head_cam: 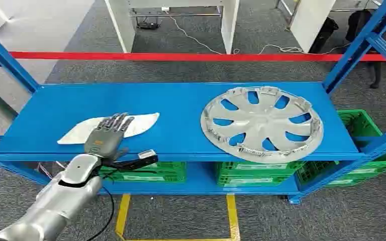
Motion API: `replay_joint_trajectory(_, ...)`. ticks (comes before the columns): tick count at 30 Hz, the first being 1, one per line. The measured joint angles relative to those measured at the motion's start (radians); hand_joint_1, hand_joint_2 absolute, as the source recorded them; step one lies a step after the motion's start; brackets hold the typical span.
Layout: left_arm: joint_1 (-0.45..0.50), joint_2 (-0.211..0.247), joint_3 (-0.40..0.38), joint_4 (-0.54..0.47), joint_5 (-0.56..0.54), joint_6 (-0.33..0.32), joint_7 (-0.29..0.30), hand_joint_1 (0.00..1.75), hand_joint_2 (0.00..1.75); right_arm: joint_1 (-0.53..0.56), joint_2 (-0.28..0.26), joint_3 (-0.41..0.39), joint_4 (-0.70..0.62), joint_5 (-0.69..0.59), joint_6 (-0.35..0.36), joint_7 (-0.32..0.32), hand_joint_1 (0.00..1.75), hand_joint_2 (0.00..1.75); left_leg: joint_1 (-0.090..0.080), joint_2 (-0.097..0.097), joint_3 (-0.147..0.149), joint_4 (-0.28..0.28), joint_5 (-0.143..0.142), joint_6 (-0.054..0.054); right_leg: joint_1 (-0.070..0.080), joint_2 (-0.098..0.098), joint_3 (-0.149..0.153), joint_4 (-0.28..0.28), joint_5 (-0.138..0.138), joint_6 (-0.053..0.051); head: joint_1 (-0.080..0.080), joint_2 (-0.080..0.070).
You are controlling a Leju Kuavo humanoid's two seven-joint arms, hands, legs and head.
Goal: Take the parts from the cabinet and place them on the table.
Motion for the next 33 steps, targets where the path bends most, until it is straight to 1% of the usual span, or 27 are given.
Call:
replay_joint_trajectory(2, -0.016, 0.003, 0.0, 0.016, -0.015, -0.009, 0.022, 0.0, 1.75, 0.001, 0.0, 0.0, 0.0, -0.021, 0.038, 0.002, 1.75, 1.75, 0.0, 0.0, 0.0, 0.0, 0.0, 0.0, 0.0, 0.0, 0.0, 0.0, 0.0, 0.0, 0.0, 0.0)
replay_joint_trajectory(5, -0.031, 0.005, 0.001, 0.039, -0.021, 0.005, 0.057, 0.0, 1.75, 0.002, 0.0, 0.0, 0.0, -0.021, 0.049, 0.034, 1.75, 1.75, 0.0, 0.0, 0.0, 0.0, 0.0, 0.0, 0.0, 0.0, 0.0, 0.0, 0.0, 0.0, 0.0, 0.0)
replay_joint_trajectory(6, -0.034, 0.006, 0.001, 0.047, -0.021, 0.01, 0.065, 0.0, 1.75, 0.003, 0.001, 0.0, 0.0, -0.018, 0.052, 0.04, 1.66, 1.75, 0.0, 0.0, 0.0, 0.0, 0.0, 0.0, 0.0, 0.0, 0.0, 0.0, 0.0, 0.0, 0.0, 0.0)
replay_joint_trajectory(8, -0.04, 0.008, 0.001, 0.057, -0.021, 0.014, 0.071, 0.0, 1.75, 0.004, 0.001, 0.0, 0.0, -0.015, 0.053, 0.045, 1.66, 1.75, 0.0, 0.0, 0.0, 0.0, 0.0, 0.0, 0.0, 0.0, 0.0, 0.0, 0.0, 0.0, 0.0, 0.0)
replay_joint_trajectory(9, -0.043, 0.009, 0.001, 0.061, -0.022, 0.016, 0.078, 0.0, 1.75, 0.005, 0.001, 0.0, 0.0, -0.012, 0.055, 0.048, 1.71, 1.75, 0.0, 0.0, 0.0, 0.0, 0.0, 0.0, 0.0, 0.0, 0.0, 0.0, 0.0, 0.0, 0.0, 0.0)
replay_joint_trajectory(10, -0.044, 0.009, 0.001, 0.065, -0.021, 0.017, 0.086, 0.0, 1.75, 0.004, 0.001, 0.0, 0.0, -0.011, 0.056, 0.05, 1.69, 1.75, 0.0, 0.0, 0.0, 0.0, 0.0, 0.0, 0.0, 0.0, 0.0, 0.0, 0.0, 0.0, 0.0, 0.0)
replay_joint_trajectory(11, -0.045, 0.01, 0.001, 0.065, -0.022, 0.018, 0.089, 0.0, 1.75, 0.004, 0.001, 0.0, 0.0, -0.009, 0.057, 0.051, 1.71, 1.75, 0.0, 0.0, 0.0, 0.0, 0.0, 0.0, 0.0, 0.0, 0.0, 0.0, 0.0, 0.0, 0.0, 0.0)
replay_joint_trajectory(12, -0.047, 0.012, 0.0, 0.069, -0.022, 0.018, 0.105, 0.0, 1.75, 0.005, 0.002, 0.0, -0.001, -0.008, 0.063, 0.056, 1.75, 1.75, 0.0, 0.0, 0.0, 0.0, 0.0, 0.0, 0.0, 0.0, 0.0, 0.0, 0.0, 0.0, 0.0, 0.0)
replay_joint_trajectory(14, -0.056, 0.014, -0.002, 0.082, -0.022, 0.015, 0.133, 0.0, 1.75, 0.006, 0.009, 0.0, -0.012, -0.003, 0.077, 0.062, 1.75, 1.75, 0.0, 0.0, 0.0, 0.0, 0.0, 0.0, 0.0, 0.0, 0.0, 0.0, 0.0, 0.0, 0.0, 0.0)
replay_joint_trajectory(17, -0.081, 0.022, -0.008, 0.107, -0.022, -0.021, 0.176, 0.0, 1.75, 0.008, 0.028, 0.0, -0.042, 0.011, 0.104, 0.064, 1.75, 1.75, 0.0, 0.0, 0.0, 0.0, 0.0, 0.0, 0.0, 0.0, 0.0, 0.0, 0.0, 0.0, 0.0, 0.0)
replay_joint_trajectory(22, -0.106, 0.028, -0.009, 0.133, -0.022, -0.045, 0.192, 0.0, 1.75, 0.01, 0.045, 0.0, -0.077, 0.013, 0.119, 0.067, 1.75, 1.75, 0.0, 0.0, 0.0, 0.0, 0.0, 0.0, 0.0, 0.0, 0.0, 0.0, 0.0, 0.0, 0.0, 0.0)
replay_joint_trajectory(25, -0.127, 0.031, -0.016, 0.158, -0.022, -0.089, 0.216, 0.0, 1.75, 0.01, 0.066, 0.0, -0.115, 0.021, 0.147, 0.073, 1.75, 1.75, 0.0, 0.0, 0.001, 0.0, 0.0, 0.0, 0.0, 0.0, 0.001, 0.0, 0.0, 0.0, 0.0, 0.0)
replay_joint_trajectory(28, -0.149, 0.033, -0.028, 0.181, -0.022, -0.116, 0.235, 0.0, 1.75, 0.011, 0.091, -0.001, -0.167, 0.031, 0.182, 0.08, 1.75, 1.75, 0.0, 0.0, 0.0, 0.0, 0.0, 0.0, 0.0, 0.0, 0.001, 0.0, 0.0, 0.0, 0.0, 0.0)
replay_joint_trajectory(29, -0.156, 0.034, -0.031, 0.192, -0.022, -0.119, 0.241, 0.0, 1.75, 0.012, 0.1, -0.002, -0.19, 0.032, 0.191, 0.08, 1.66, 1.75, 0.0, 0.0, 0.0, 0.0, 0.0, 0.0, 0.0, 0.0, 0.002, 0.0, 0.001, 0.0, 0.0, 0.0)
replay_joint_trajectory(30, -0.16, 0.034, -0.032, 0.198, -0.022, -0.119, 0.242, 0.0, 1.75, 0.012, 0.108, -0.002, -0.2, 0.033, 0.195, 0.081, 0.31, 1.75, 0.0, 0.0, 0.0, 0.0, 0.0, 0.0, 0.0, 0.0, 0.002, 0.0, 0.0, 0.0, 0.0, 0.0)
replay_joint_trajectory(31, -0.162, 0.034, -0.033, 0.202, -0.023, -0.121, 0.243, 0.98, 1.75, 0.013, 0.112, -0.002, -0.211, 0.035, 0.199, 0.082, 0.0, 1.75, 0.0, 0.0, 0.0, 0.0, 0.0, 0.0, 0.0, 0.0, 0.002, 0.0, 0.0, 0.0, 0.0, 0.0)
replay_joint_trajectory(32, -0.164, 0.034, -0.034, 0.206, -0.023, -0.122, 0.243, 1.75, 1.75, 0.013, 0.12, -0.002, -0.22, 0.036, 0.201, 0.082, 0.0, 1.75, 0.0, 0.0, 0.0, 0.0, 0.0, 0.0, 0.0, 0.0, 0.002, 0.0, 0.0, 0.0, 0.0, 0.0)
replay_joint_trajectory(33, -0.164, 0.034, -0.035, 0.21, -0.023, -0.126, 0.243, 1.75, 1.75, 0.014, 0.122, -0.002, -0.228, 0.037, 0.202, 0.082, 0.0, 1.75, 0.0, 0.0, 0.0, 0.0, 0.0, 0.0, 0.0, 0.0, 0.002, 0.0, 0.001, 0.0, 0.0, 0.0)
